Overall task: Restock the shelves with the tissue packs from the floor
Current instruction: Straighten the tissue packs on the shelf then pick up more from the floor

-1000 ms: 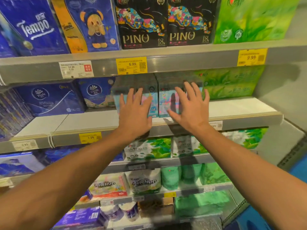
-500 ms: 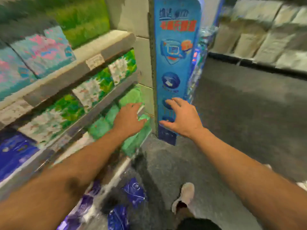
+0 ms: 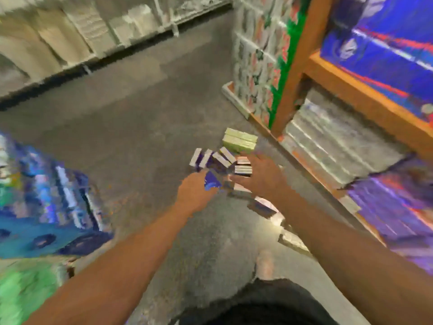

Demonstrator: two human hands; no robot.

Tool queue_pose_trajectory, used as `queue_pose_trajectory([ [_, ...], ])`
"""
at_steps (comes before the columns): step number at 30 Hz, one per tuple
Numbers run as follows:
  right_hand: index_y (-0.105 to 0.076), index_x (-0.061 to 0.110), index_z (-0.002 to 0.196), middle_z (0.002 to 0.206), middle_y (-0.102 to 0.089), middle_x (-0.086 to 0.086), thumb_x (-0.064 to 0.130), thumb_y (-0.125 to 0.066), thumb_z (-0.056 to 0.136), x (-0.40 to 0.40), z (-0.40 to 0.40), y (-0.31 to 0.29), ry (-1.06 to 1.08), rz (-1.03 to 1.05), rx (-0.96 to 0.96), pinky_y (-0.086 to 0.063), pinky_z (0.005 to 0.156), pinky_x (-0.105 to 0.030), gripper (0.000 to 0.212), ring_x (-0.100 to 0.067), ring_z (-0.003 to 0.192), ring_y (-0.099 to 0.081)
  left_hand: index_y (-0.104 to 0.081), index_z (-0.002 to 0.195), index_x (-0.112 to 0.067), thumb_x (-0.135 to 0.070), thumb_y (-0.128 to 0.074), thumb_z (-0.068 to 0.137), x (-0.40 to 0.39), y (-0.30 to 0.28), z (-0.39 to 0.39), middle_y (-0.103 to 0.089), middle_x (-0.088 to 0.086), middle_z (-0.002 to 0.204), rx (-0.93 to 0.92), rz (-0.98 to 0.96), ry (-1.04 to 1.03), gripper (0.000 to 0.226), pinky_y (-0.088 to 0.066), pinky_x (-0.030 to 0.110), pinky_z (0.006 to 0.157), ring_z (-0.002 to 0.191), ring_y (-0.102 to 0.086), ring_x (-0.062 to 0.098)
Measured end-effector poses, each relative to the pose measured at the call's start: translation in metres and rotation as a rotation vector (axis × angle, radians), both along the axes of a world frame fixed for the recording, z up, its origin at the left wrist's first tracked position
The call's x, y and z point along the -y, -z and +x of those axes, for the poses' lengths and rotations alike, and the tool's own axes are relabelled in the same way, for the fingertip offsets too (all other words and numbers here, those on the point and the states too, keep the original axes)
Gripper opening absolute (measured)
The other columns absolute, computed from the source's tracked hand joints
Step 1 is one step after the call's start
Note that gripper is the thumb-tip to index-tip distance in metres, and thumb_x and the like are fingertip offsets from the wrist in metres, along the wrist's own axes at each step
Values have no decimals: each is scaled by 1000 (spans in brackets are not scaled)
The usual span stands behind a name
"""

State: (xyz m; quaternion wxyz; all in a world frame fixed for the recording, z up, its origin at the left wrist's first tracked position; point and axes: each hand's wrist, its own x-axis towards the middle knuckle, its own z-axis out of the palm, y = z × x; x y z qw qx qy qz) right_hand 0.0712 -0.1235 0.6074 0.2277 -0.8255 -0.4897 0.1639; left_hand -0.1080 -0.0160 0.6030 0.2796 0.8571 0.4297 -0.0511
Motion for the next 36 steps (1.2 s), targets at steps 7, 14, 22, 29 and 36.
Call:
queue_pose_trajectory([
  [7,-46,27,140,141,-52,-3,64,-69,75,79,146,33,323,-163,-64,-42,101,-40,78,-25,128,-48,-40,147,-24,-46,-65,87,33,33,193,-47,3,147,1,-153,324,68,-34,33,106,133,-43,23],
  [14,-45,27,139,140,-52,-4,64,-70,73,49,161,92,417,-319,-178,-43,101,-41,80,-27,125,-50,-48,140,-20,-43,-67,87,-34,87,222,-55,8,139,-146,-234,347,61,-41,32,96,125,-51,28],
  [22,-45,24,138,132,-55,-6,61,-73,71,-99,153,219,369,-480,-232,-51,91,-43,82,-29,117,-54,-43,143,-24,-46,-60,90,-179,223,228,-49,4,144,-259,-241,391,60,-40,38,102,128,-48,26],
  [29,-43,21,136,132,-52,-7,42,-74,77,-177,163,436,351,-583,-218,-48,96,-43,70,-30,119,-49,-44,142,-3,-32,-71,86,-231,445,247,-52,18,139,-303,-159,507,68,-32,39,110,129,-46,34],
  [36,-39,21,133,129,-51,-12,35,-87,64,-166,168,647,297,-690,-148,-37,107,-47,86,-33,119,-49,-36,140,-14,-29,-70,79,-223,653,276,-45,13,134,-426,84,584,71,-48,42,88,118,-47,34],
])
